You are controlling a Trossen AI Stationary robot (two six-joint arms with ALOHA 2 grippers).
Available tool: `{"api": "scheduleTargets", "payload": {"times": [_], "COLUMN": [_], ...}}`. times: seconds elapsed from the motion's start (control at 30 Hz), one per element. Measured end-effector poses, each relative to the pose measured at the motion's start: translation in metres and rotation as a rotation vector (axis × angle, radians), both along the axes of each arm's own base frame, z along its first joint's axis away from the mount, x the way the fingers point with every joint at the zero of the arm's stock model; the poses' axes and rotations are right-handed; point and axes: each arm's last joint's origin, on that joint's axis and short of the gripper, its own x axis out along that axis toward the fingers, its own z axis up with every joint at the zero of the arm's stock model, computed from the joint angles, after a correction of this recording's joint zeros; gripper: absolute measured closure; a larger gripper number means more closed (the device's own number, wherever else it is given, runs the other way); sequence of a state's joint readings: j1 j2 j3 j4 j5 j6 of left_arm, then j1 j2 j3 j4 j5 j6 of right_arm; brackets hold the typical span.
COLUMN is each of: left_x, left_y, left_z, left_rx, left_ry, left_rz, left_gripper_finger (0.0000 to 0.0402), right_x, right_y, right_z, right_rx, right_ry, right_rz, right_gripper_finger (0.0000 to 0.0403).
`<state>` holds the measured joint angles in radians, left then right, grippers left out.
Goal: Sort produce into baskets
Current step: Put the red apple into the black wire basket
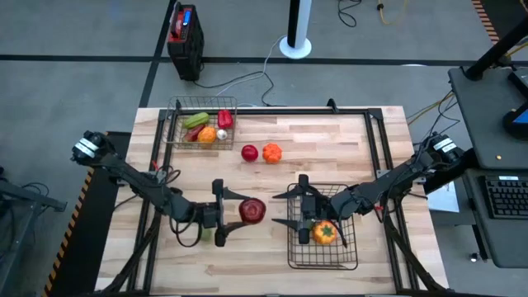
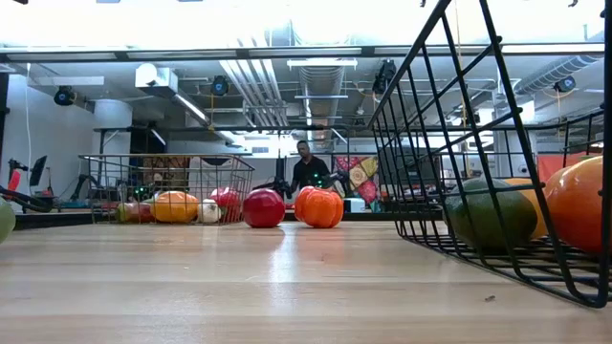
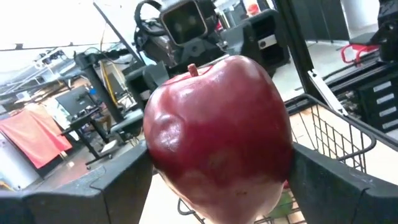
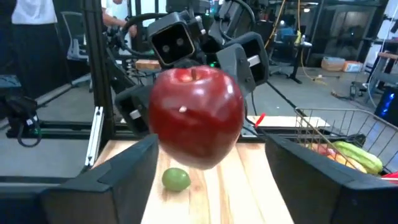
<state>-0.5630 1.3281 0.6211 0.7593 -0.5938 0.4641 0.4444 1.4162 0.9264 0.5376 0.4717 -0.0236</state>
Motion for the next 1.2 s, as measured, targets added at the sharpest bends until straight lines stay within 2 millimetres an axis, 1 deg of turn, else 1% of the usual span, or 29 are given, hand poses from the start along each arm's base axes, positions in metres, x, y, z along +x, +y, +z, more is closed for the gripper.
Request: {"api": "scheduleTargets", "payload": {"times": [0.1, 0.2, 0.3, 0.4, 0.6, 0.7, 0.97, 1.07, 1.2], "left_x": [-0.002, -0.002, -0.001, 0.0, 0.002, 0.004, 0.005, 0.005, 0.005], "left_y": [0.003, 0.003, 0.003, 0.004, 0.009, 0.008, 0.007, 0.007, 0.007], "left_z": [0.004, 0.004, 0.003, 0.003, 0.006, 0.005, 0.006, 0.006, 0.006], "left_rx": [-0.005, 0.026, 0.042, 0.049, 0.023, 0.029, 0.019, 0.022, 0.023], "left_ry": [-0.019, -0.012, -0.014, -0.013, -0.054, -0.061, -0.09, -0.09, -0.085], "left_rz": [0.004, 0.005, 0.01, 0.016, 0.05, 0.019, 0.009, 0.008, 0.007], "left_gripper_finger": [0.009, 0.009, 0.009, 0.009, 0.009, 0.009, 0.009, 0.009, 0.009], "right_x": [0.005, 0.012, 0.017, 0.02, 0.026, 0.031, 0.058, 0.062, 0.06], "right_y": [-0.004, -0.005, -0.004, -0.002, -0.001, 0.001, 0.006, 0.007, 0.006], "right_z": [-0.001, -0.005, -0.003, -0.006, -0.015, -0.021, -0.015, -0.012, -0.009], "right_rx": [0.01, 0.015, -0.01, -0.05, -0.071, -0.112, -0.163, -0.175, -0.166], "right_ry": [-0.014, -0.06, -0.148, -0.174, -0.184, -0.193, -0.192, -0.167, -0.152], "right_rz": [-0.017, -0.009, -0.005, -0.008, -0.01, -0.018, -0.057, -0.058, -0.054], "right_gripper_finger": [0.008, 0.0047, 0.0033, 0.003, 0.003, 0.003, 0.003, 0.003, 0.0032]}}
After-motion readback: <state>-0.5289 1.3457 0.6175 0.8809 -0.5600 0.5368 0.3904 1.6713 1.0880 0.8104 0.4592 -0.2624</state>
